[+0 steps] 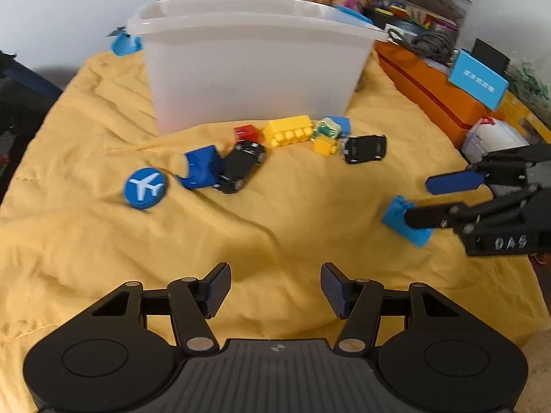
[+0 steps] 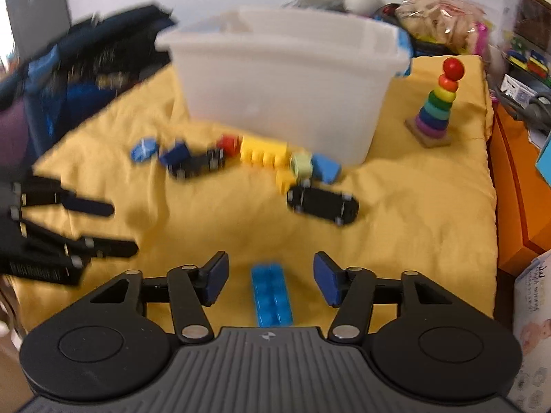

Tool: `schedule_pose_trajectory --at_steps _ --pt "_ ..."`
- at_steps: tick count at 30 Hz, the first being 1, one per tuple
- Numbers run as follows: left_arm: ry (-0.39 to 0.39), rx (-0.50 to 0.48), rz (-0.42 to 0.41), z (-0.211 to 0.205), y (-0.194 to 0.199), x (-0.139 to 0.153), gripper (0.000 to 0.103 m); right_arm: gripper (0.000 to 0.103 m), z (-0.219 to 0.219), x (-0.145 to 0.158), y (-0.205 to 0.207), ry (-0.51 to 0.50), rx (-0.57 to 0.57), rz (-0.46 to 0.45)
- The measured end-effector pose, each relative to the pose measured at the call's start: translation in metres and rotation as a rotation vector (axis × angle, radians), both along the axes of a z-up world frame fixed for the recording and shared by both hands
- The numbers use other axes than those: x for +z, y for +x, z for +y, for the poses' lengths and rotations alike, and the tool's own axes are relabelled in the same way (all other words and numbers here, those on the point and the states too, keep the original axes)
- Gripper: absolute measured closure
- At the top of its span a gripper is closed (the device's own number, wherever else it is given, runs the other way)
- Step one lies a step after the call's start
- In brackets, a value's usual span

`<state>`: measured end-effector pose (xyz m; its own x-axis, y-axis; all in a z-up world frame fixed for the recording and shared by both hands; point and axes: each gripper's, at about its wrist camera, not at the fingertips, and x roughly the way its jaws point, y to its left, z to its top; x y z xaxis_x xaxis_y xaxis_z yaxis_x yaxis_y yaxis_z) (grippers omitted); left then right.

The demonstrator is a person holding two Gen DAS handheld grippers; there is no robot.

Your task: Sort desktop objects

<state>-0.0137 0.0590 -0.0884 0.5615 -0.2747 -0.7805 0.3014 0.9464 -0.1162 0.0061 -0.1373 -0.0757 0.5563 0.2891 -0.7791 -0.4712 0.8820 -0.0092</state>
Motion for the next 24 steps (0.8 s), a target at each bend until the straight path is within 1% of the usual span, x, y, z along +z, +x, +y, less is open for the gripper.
schedule_pose_trajectory --at_steps 2,3,4,6,9,11,13,14,16,17,18,19,20,22,24 --pt "0.006 -0.024 -0.022 -0.004 0.000 0.004 0.042 0.054 0.001 -0.005 -0.007 -0.026 0.022 -0.005" --pt "0.016 -0.036 -0.036 -0.007 0.001 0.006 0.042 0.058 0.001 -0.004 -0.011 -0.029 0.037 -0.014" --pt "0.032 -0.051 -0.053 -0.010 0.002 0.008 0.042 0.060 0.001 -0.003 -0.014 -0.035 0.049 -0.029" --pt "0.090 -0.098 -0.089 -0.017 0.007 0.011 0.042 0.060 0.007 -0.003 -0.019 -0.082 0.089 -0.052" --pt "0.198 -0.172 -0.142 -0.029 0.019 0.013 0.042 0.063 0.018 -0.012 -0.022 -0.170 0.139 -0.060" --pt "0.259 -0.220 -0.176 -0.036 0.030 0.010 0.042 0.063 0.021 -0.020 -0.019 -0.193 0.134 -0.026" --pt "0.299 -0.264 -0.193 -0.042 0.042 0.004 0.044 0.070 0.019 -0.024 -0.017 -0.185 0.122 -0.002" --pt "0.327 -0.284 -0.197 -0.046 0.049 0.000 0.048 0.072 0.017 -0.024 -0.016 -0.177 0.116 0.007" --pt "0.382 -0.311 -0.210 -0.050 0.062 -0.007 0.053 0.072 0.014 -0.022 -0.014 -0.154 0.105 0.020" --pt "0.413 -0.310 -0.208 -0.050 0.069 -0.012 0.058 0.071 0.012 -0.020 -0.013 -0.135 0.099 0.024" --pt "0.434 -0.304 -0.201 -0.050 0.075 -0.015 0.060 0.068 0.011 -0.018 -0.012 -0.115 0.089 0.021" --pt "0.431 -0.294 -0.200 -0.047 0.081 -0.015 0.064 0.067 0.009 -0.016 -0.011 -0.100 0.078 0.021" --pt "0.407 -0.281 -0.186 -0.043 0.086 -0.015 0.074 0.066 0.008 -0.015 -0.010 -0.094 0.073 0.023" --pt "0.317 -0.238 -0.132 -0.031 0.095 -0.010 0.074 0.066 0.009 -0.014 -0.010 -0.092 0.072 0.012" --pt "0.239 -0.208 -0.086 -0.021 0.098 -0.004 0.077 0.066 0.008 -0.009 -0.009 -0.075 0.068 -0.012"
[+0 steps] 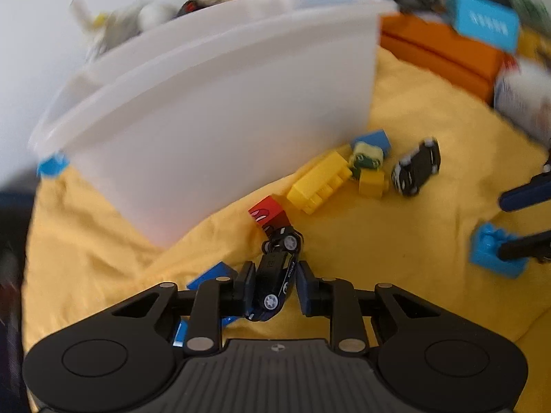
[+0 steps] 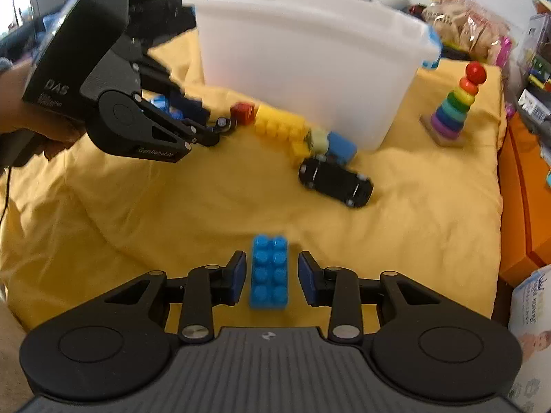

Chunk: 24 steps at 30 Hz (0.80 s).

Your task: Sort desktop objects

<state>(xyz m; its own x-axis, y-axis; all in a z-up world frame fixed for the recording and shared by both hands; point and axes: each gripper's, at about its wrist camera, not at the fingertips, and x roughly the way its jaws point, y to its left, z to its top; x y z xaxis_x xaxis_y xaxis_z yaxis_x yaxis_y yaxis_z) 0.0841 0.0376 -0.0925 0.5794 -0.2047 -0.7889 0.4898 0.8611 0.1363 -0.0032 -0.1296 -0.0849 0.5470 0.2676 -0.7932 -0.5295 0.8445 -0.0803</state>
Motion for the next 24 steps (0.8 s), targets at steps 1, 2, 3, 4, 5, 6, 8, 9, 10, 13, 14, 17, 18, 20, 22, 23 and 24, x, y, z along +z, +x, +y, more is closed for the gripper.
schedule_pose_trajectory --at_steps 1,2,3,4,5,6,8,9,10,13,14,17,18,20,22,23,24 --pt "-0.030 0.008 0.020 0.004 -0.001 0.003 0.079 0.066 -0.002 0.003 0.002 0.001 -0.009 -0.020" --pt "-0.069 0.016 0.049 0.008 -0.003 0.006 0.082 0.065 -0.003 0.005 0.005 -0.003 -0.021 -0.038" --pt "-0.119 0.025 0.084 0.012 -0.006 0.010 0.082 0.064 -0.007 0.008 0.010 -0.004 -0.037 -0.057" --pt "-0.181 0.031 0.129 0.018 -0.011 0.013 0.082 0.064 -0.010 0.011 0.016 -0.002 -0.052 -0.069" --pt "-0.241 0.036 0.174 0.022 -0.017 0.014 0.082 0.063 -0.014 0.013 0.022 0.001 -0.065 -0.079" --pt "-0.294 0.040 0.214 0.026 -0.022 0.014 0.082 0.063 -0.018 0.016 0.032 0.000 -0.077 -0.092" --pt "-0.408 0.061 0.302 0.033 -0.035 0.010 0.082 0.062 -0.025 0.016 0.048 -0.001 -0.079 -0.111" --pt "-0.463 0.079 0.343 0.037 -0.039 0.006 0.082 0.060 -0.029 0.014 0.057 0.007 -0.072 -0.100" --pt "-0.518 0.103 0.386 0.040 -0.044 0.001 0.082 0.060 -0.032 0.012 0.067 0.025 -0.071 -0.077" --pt "-0.588 0.157 0.449 0.046 -0.061 -0.015 0.077 0.054 -0.046 0.004 0.090 0.140 -0.050 0.008" --pt "-0.598 0.178 0.447 0.048 -0.063 -0.016 0.075 0.049 -0.048 0.001 0.097 0.172 -0.024 0.041" --pt "-0.586 0.220 0.415 0.053 -0.067 -0.010 0.070 0.047 -0.047 -0.010 0.106 0.167 0.074 0.072" --pt "-0.556 0.229 0.394 0.053 -0.067 -0.008 0.069 0.050 -0.045 -0.013 0.108 0.148 0.088 0.071" --pt "-0.497 0.252 0.346 0.055 -0.072 -0.002 0.065 0.063 -0.044 -0.017 0.110 0.155 0.101 0.089" --pt "-0.477 0.258 0.319 0.057 -0.075 0.001 0.062 0.070 -0.041 -0.014 0.106 0.148 0.090 0.076" --pt "-0.474 0.261 0.306 0.059 -0.077 0.004 0.062 0.076 -0.038 -0.011 0.101 0.142 0.092 0.066" --pt "-0.467 0.263 0.293 0.058 -0.077 0.005 0.061 0.079 -0.035 -0.007 0.096 0.138 0.095 0.050"
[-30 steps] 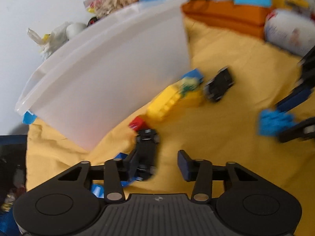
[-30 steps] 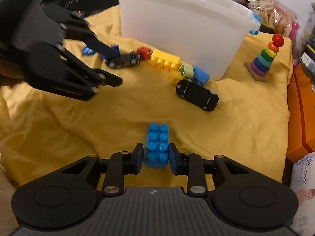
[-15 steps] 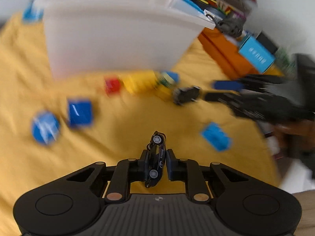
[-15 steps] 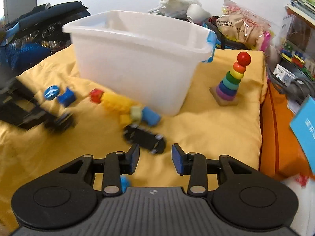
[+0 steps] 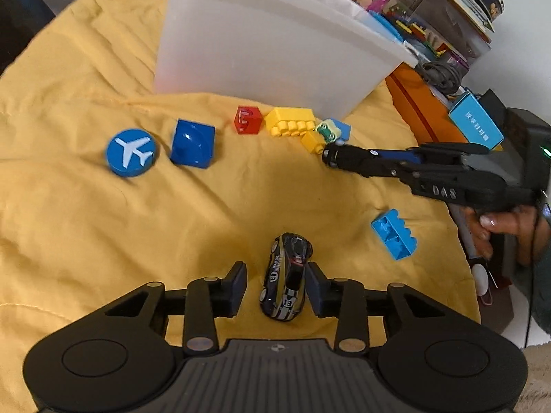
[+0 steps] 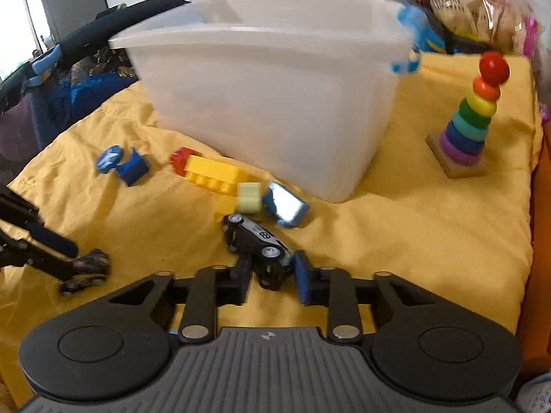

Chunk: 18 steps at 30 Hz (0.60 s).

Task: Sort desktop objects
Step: 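Grasp the yellow-black car with left tool while right grasps grey car, then carry both toy cars over the white bin and open both tools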

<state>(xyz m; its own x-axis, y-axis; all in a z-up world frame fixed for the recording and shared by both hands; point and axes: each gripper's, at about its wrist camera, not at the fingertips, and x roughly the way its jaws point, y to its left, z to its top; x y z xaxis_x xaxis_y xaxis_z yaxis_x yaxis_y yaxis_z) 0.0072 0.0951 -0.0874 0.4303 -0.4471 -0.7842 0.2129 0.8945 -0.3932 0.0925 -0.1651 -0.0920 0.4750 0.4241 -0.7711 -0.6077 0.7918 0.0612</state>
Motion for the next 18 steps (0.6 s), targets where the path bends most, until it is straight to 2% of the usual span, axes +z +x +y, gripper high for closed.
schedule_pose_trajectory --at_steps 3,5,8,10,12,13,14,15,18 --pt "0.044 -0.017 -0.044 -0.009 -0.007 0.007 0.058 0.081 0.019 0.012 -0.028 -0.054 0.032 -0.103" --pt "0.079 -0.071 -0.069 -0.021 -0.011 0.011 0.051 0.081 0.034 0.017 -0.047 -0.136 0.078 -0.202" --pt "0.179 -0.159 -0.088 -0.041 -0.016 0.008 0.047 0.081 0.062 0.011 -0.071 -0.283 0.187 -0.338" --pt "0.225 -0.177 -0.088 -0.048 -0.017 0.004 0.047 0.080 0.070 0.005 -0.082 -0.339 0.275 -0.369" --pt "0.246 -0.182 -0.103 -0.051 -0.017 0.003 0.047 0.075 0.074 0.000 -0.092 -0.363 0.337 -0.363" --pt "0.251 -0.185 -0.106 -0.051 -0.015 0.003 0.047 0.073 0.074 -0.001 -0.094 -0.343 0.342 -0.338" --pt "0.256 -0.184 -0.112 -0.051 -0.014 0.002 0.047 0.066 0.072 0.000 -0.095 -0.312 0.329 -0.308" --pt "0.265 -0.180 -0.115 -0.051 -0.013 0.001 0.047 0.058 0.068 0.002 -0.095 -0.262 0.298 -0.275" --pt "0.280 -0.169 -0.097 -0.051 -0.009 -0.003 0.050 0.056 0.056 0.011 -0.083 -0.125 0.154 -0.178"
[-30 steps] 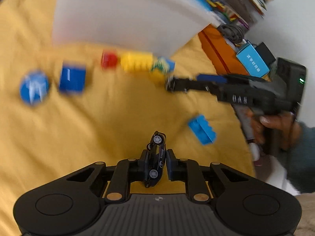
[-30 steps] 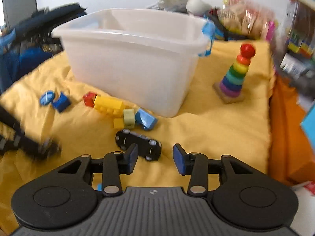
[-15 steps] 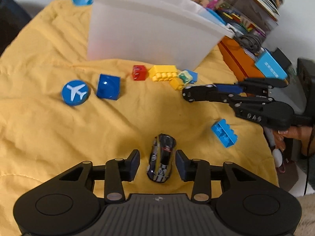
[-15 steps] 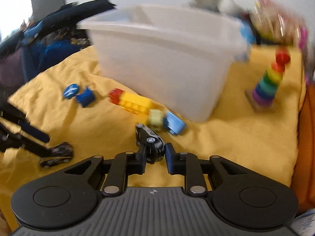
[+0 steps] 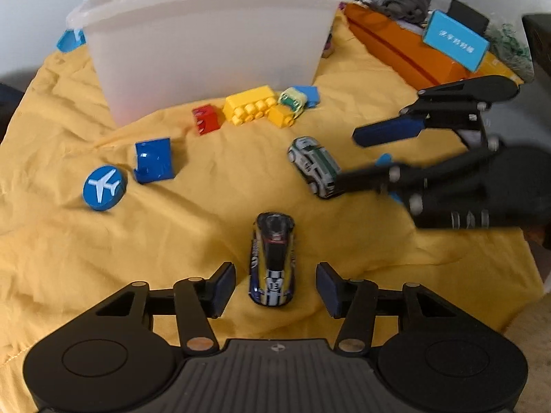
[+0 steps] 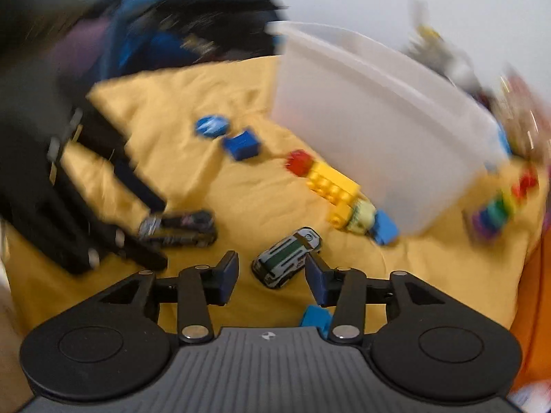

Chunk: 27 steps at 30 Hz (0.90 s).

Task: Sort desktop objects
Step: 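Carry both toy cars over the white bin and open both tools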

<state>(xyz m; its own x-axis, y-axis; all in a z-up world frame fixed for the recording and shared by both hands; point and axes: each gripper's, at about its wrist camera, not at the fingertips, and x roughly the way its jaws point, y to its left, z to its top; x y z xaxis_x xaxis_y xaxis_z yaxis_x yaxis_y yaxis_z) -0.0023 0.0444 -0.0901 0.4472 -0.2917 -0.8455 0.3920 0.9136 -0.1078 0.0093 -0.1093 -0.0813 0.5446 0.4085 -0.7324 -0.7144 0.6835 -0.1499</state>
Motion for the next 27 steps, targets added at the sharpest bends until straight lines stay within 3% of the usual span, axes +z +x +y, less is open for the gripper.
schedule_pose_trajectory --at_steps 7,9,10,14,17,23,27 --pt "-0.018 -0.014 -0.002 -0.004 0.007 -0.002 0.052 0.056 0.000 -0.005 0.041 0.132 -0.264 0.209" --pt "-0.015 -0.003 -0.012 -0.004 0.011 -0.003 0.068 0.057 0.004 -0.014 0.042 0.099 -0.286 0.236" --pt "-0.014 0.001 -0.015 -0.002 0.012 -0.003 0.070 0.058 0.007 -0.018 0.042 0.083 -0.292 0.243" --pt "-0.064 0.034 0.001 0.009 0.012 0.001 0.071 0.068 0.014 -0.019 0.031 0.032 -0.273 0.192" --pt "-0.115 0.048 -0.032 0.018 0.012 0.021 0.071 0.070 0.011 -0.012 0.028 0.038 -0.268 0.191" --pt "-0.214 0.079 -0.251 0.035 0.031 0.102 0.071 0.070 0.003 0.036 0.028 0.109 -0.275 0.100" --pt "-0.205 0.066 -0.388 0.041 0.061 0.145 0.071 0.070 -0.001 0.092 0.033 0.192 -0.279 -0.042"
